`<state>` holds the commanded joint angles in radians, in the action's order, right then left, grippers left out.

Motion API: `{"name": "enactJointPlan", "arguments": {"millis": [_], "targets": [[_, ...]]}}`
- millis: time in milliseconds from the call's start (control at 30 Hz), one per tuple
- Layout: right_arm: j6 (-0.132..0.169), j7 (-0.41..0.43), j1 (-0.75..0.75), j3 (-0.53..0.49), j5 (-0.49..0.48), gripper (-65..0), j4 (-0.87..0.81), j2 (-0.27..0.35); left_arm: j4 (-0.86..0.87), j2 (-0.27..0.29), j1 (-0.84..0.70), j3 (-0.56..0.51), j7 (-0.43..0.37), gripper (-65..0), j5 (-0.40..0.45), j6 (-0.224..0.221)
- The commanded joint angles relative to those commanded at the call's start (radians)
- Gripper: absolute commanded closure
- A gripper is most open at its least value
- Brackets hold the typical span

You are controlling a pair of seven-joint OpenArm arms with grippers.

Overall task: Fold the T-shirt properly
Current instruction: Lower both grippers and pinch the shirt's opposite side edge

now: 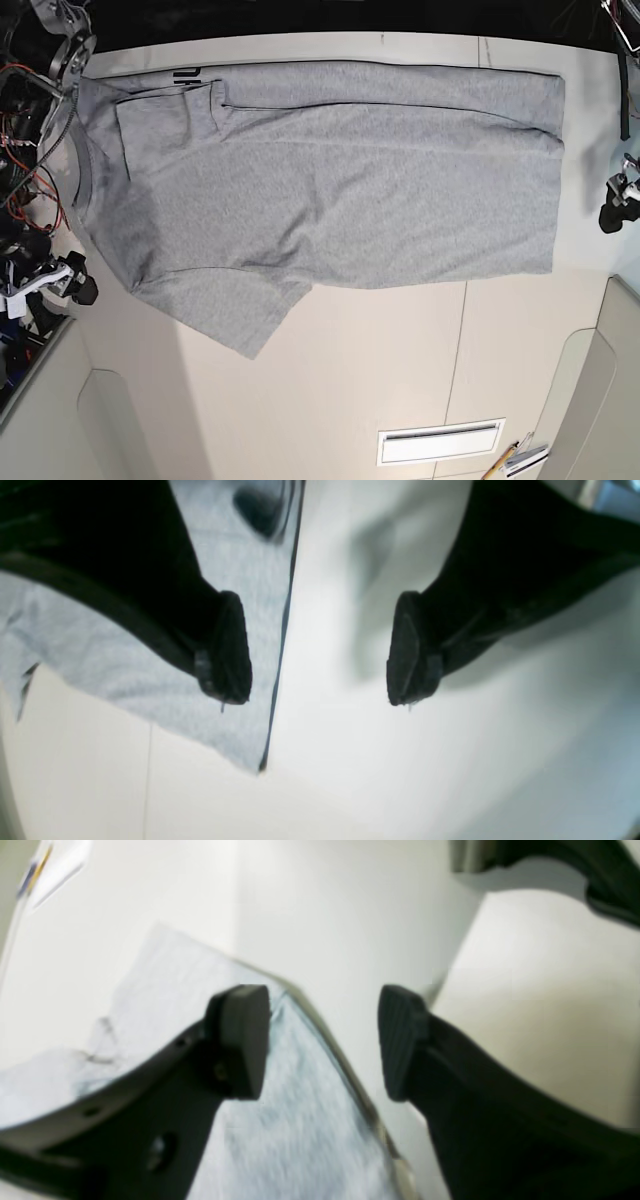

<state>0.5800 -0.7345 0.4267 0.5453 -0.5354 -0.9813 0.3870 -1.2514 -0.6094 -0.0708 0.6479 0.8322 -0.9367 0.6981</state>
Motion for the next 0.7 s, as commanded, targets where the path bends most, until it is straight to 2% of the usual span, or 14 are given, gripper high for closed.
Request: {"name": "enactJointPlan", "arguments": {"millis": [100, 200, 267, 567, 700], "targets": [[0.000, 0.050, 0.037, 0.000, 0.044, -34.3, 0.086, 0.000, 0.112, -0.003, 0.098, -0.085, -0.003, -45.7, 0.015, 0.000], [0.000, 0.118, 0.043, 0.000, 0.105, -34.3, 0.136, 0.000, 0.211, -0.003, 0.177, -0.174, -0.037, -45.7, 0.077, 0.000], [0.000, 0.131, 0.043, 0.000, 0.127, -34.3, 0.163, 0.000, 0.257, -0.003, 0.211, -0.219, -0.058, -45.7, 0.100, 0.000], [0.006, 0.159, 0.043, 0.000, 0.135, -34.3, 0.280, -0.007, 0.335, 0.001, 0.270, -0.364, -0.059, -45.7, 0.118, 0.000], [0.013, 0.159, 0.043, -0.033, 0.132, -34.3, 0.280, -0.024, 0.335, 0.031, 0.270, -0.394, -0.066, -45.7, 0.121, 0.000]]}}
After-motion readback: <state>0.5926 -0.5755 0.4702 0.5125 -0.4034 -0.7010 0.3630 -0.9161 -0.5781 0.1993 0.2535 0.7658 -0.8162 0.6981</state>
